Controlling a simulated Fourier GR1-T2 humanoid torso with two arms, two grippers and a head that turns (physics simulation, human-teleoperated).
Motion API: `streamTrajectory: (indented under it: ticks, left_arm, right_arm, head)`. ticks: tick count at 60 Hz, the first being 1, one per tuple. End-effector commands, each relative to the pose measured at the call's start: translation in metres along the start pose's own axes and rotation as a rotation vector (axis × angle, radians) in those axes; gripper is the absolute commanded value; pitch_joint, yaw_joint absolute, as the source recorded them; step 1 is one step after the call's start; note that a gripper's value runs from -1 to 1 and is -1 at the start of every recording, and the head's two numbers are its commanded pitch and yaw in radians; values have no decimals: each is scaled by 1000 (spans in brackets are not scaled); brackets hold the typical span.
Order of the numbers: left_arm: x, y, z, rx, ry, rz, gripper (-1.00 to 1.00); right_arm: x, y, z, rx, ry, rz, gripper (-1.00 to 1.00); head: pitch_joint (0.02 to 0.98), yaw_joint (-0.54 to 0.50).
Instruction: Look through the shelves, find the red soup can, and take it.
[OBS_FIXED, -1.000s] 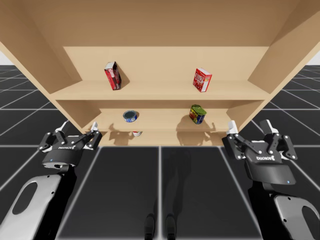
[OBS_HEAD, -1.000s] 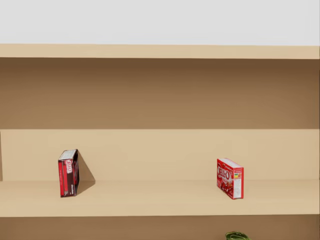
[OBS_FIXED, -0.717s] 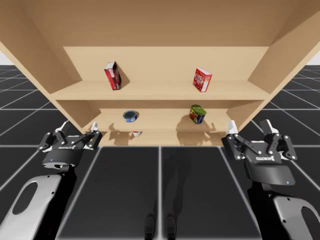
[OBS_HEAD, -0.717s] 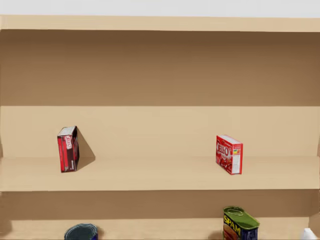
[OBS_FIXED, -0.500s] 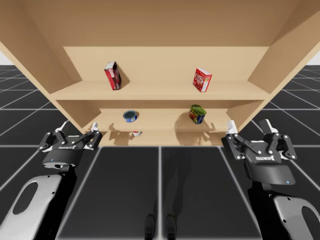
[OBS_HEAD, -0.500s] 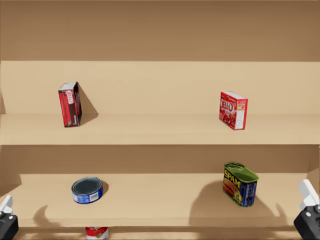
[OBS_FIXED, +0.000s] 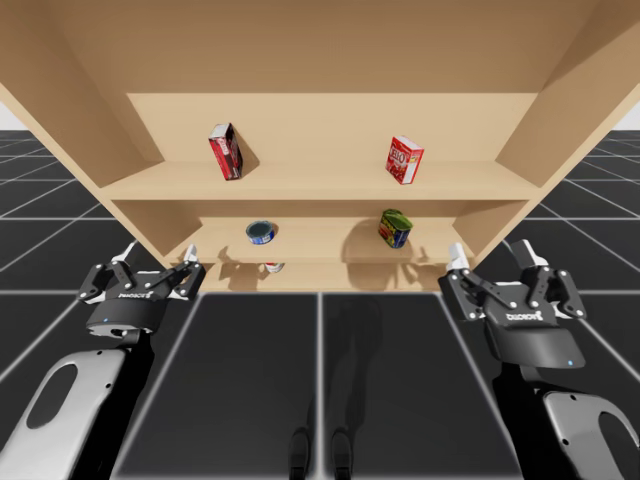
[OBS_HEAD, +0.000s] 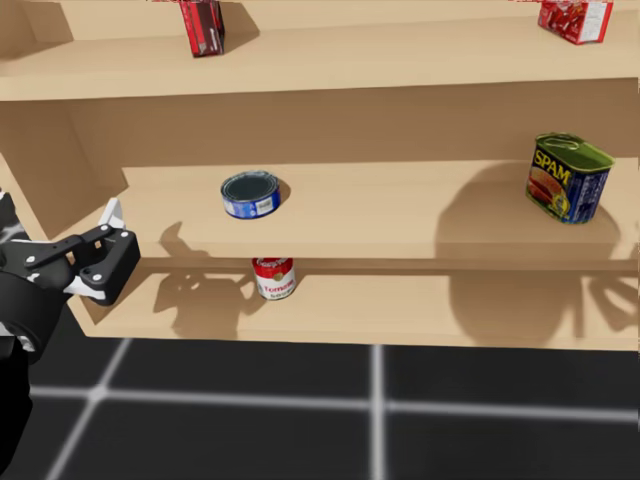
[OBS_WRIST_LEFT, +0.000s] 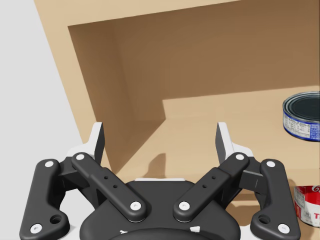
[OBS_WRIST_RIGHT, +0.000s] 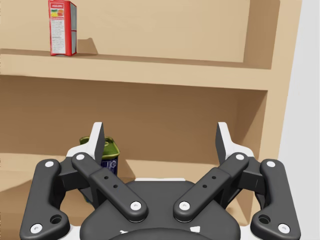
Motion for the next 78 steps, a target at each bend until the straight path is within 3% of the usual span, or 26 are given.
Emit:
streamTrajectory:
  ticks: [1,17,27,31,34,37,51,60,66,70,73,78]
  left_arm:
    - [0,0,0,-2,0,-1,-1000]
    - [5,-14,6,-63,-9,15,-1000]
    - [22,-35,21,-97,26,77,-1000]
    - [28,-39,29,-136,96,89,-1000]
    - [31,-43,35,-149,116,138,-1000]
    - [33,-47,43,-182,129,163,-1000]
    - [30,-63,73,-329,211,131,-1000]
    - [8,-78,86,-376,262,111,-1000]
    - [-8,-86,84,-382,259,112,-1000]
    - [-23,-92,75,-372,202,109,-1000]
    - [-28,-94,70,-379,237,119,-1000]
    - [-37,-97,58,-378,243,134,-1000]
  right_arm:
    - [-2,2,0,4,10,1,-1000]
    - [-3,3,0,0,19,1,-1000]
    - [-4,5,1,3,25,-3,-1000]
    - [-5,4,1,0,28,-4,-1000]
    - [-6,3,1,-4,31,-6,-1000]
    - [-7,3,1,-6,32,-6,-1000]
    - [-8,1,3,-22,31,-7,-1000]
    - [-7,-1,2,-26,27,-12,-1000]
    - [-8,-2,2,-24,27,-14,-1000]
    - [-7,-2,2,-24,26,-15,-1000]
    - [-7,-3,2,-27,25,-16,-1000]
    - [-7,-3,2,-29,25,-16,-1000]
  head:
    - [697,169]
    - [710,195]
    - [700,196]
    - [700,194]
    - [701,193]
    - [702,194]
    - [703,196]
    - [704,186]
    - [706,188]
    - [705,190]
    - [705,191]
    - [705,193]
